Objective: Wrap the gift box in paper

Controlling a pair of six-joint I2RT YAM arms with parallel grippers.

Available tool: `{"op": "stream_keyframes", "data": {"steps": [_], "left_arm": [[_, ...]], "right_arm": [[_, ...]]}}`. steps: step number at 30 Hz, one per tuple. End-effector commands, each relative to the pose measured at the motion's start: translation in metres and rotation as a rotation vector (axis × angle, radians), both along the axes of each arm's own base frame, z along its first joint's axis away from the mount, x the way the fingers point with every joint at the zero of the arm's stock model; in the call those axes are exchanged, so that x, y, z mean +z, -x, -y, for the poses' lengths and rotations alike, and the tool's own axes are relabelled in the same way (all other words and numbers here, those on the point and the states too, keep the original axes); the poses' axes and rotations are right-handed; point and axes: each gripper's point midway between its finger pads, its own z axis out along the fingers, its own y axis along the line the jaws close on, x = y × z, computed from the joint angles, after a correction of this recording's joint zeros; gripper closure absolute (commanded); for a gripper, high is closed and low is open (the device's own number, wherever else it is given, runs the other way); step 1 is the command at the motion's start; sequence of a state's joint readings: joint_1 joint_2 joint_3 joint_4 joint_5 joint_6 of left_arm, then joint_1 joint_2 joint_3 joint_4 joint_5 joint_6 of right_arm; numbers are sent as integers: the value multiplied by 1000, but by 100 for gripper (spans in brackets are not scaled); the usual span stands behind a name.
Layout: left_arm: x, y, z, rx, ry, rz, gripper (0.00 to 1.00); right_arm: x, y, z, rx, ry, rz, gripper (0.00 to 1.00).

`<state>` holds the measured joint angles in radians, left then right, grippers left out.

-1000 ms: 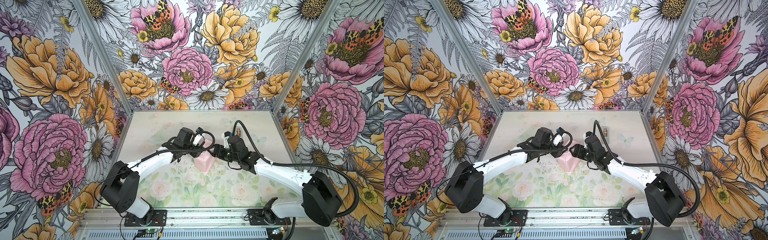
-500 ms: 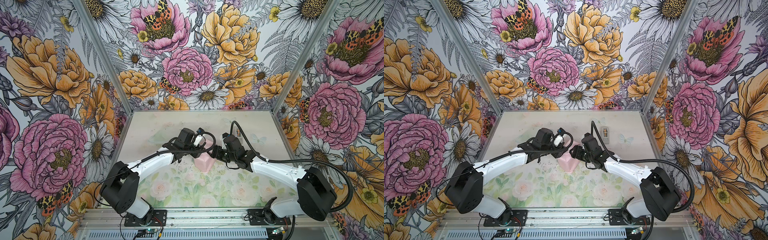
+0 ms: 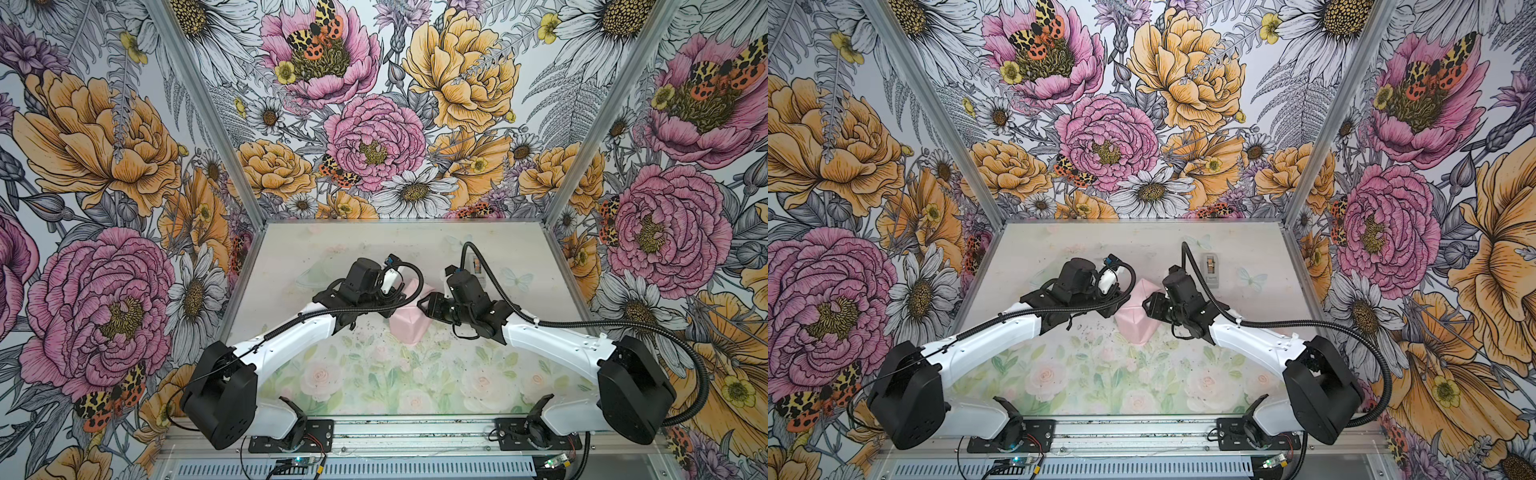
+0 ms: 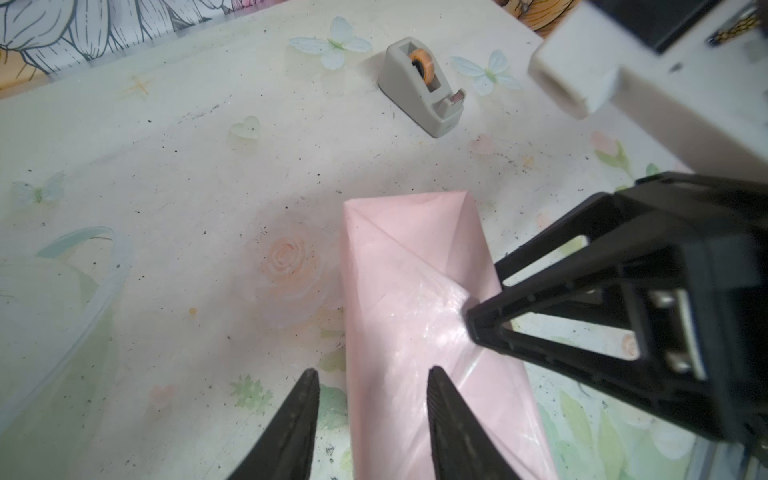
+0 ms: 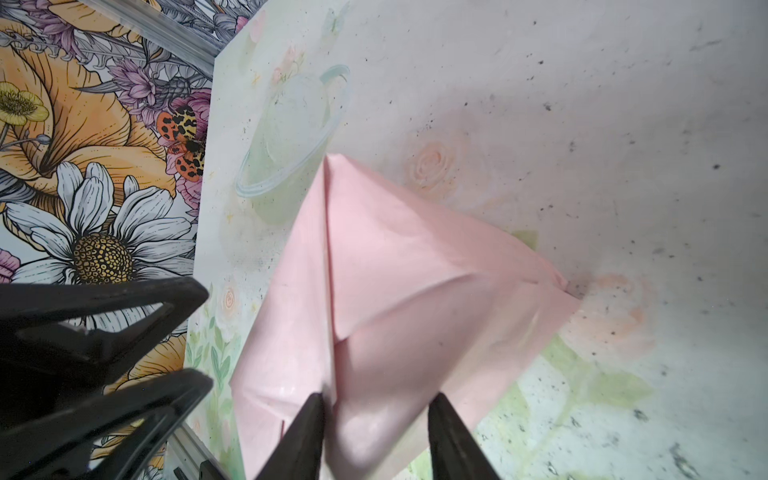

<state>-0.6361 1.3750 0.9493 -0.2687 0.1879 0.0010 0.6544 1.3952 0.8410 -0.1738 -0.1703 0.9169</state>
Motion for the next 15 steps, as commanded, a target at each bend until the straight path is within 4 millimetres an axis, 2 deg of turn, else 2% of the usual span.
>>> {"op": "stream_keyframes", "data": {"steps": [1, 6, 11, 15], "left_arm": [[9, 2, 10, -35, 83, -1, 61], [-10, 1, 18, -61, 78, -59, 72], [-32, 10, 26, -95, 54, -113, 81], [-48, 16, 23, -85, 23, -136, 86]], "right_arm": [[-20, 3, 13, 13, 77, -42, 60], [-22, 2, 12, 39, 60, -51, 62], [-23, 0, 15, 49, 57, -51, 64], [-20, -3, 15, 65, 43, -48, 64]]}}
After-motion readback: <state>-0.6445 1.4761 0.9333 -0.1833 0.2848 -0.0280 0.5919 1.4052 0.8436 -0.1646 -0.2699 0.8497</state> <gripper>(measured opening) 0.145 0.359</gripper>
